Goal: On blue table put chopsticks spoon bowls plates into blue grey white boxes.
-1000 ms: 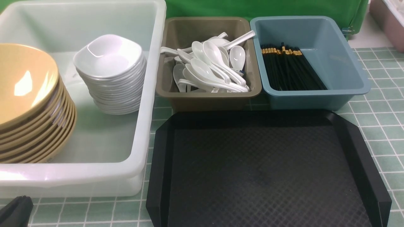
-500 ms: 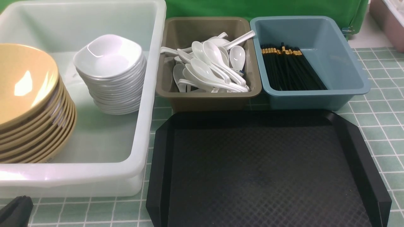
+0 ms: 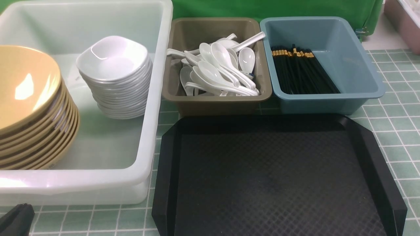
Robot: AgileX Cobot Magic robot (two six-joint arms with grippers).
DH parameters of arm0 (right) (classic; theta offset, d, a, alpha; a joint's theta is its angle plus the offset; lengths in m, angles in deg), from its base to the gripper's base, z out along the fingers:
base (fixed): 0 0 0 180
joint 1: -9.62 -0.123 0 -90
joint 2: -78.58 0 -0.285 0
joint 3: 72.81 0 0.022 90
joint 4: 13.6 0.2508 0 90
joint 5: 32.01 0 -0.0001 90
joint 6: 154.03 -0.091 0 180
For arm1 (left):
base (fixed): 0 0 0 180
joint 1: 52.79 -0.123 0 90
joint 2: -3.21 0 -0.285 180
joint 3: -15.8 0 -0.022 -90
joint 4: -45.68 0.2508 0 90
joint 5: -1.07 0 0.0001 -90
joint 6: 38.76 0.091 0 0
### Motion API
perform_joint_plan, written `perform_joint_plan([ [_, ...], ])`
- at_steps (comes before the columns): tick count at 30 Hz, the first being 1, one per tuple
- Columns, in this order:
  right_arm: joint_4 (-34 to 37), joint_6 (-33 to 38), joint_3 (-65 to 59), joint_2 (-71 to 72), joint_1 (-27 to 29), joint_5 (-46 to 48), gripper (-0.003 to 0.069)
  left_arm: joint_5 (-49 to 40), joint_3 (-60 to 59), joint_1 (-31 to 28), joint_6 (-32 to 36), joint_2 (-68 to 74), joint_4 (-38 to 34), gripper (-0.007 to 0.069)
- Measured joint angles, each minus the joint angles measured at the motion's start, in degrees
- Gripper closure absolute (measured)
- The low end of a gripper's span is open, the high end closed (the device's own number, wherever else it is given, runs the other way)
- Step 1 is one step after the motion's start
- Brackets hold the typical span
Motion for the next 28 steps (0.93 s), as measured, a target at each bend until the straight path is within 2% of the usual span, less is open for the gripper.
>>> perform_joint_plan([
  [28,0.0,0.0,0.0,0.0,0.0,0.0,0.051,0.0,0.0,0.0,0.0,0.0,0.0,0.062],
])
